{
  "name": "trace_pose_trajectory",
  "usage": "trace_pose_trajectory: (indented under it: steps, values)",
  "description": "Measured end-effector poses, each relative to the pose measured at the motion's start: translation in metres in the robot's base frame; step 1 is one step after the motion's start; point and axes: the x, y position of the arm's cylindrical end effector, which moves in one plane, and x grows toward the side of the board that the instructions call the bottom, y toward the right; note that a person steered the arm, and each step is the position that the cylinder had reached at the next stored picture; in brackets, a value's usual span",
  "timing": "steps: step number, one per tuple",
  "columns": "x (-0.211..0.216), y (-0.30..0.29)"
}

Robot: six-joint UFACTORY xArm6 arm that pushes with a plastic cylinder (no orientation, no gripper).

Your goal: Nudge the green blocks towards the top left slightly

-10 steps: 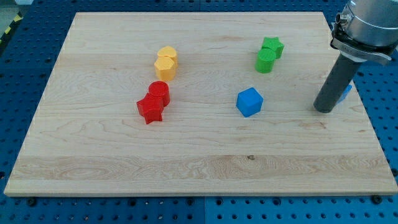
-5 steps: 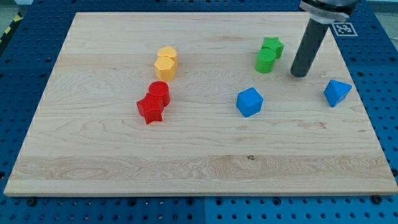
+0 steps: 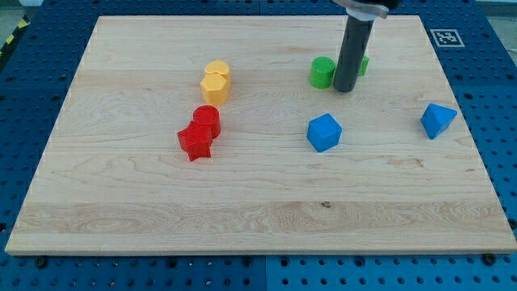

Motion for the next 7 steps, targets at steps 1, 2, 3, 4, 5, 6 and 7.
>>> trace_pose_trajectory:
  steps: [1, 2, 3, 4, 5, 6, 7]
  values:
    - [-0.001, 0.019]
    - [-0.012, 0.051]
    - [-0.025, 0.062]
    - [-0.04, 0.023]
    - [-0.042, -0.014]
    - [-0.037, -0.005]
    - [-0.021, -0.002]
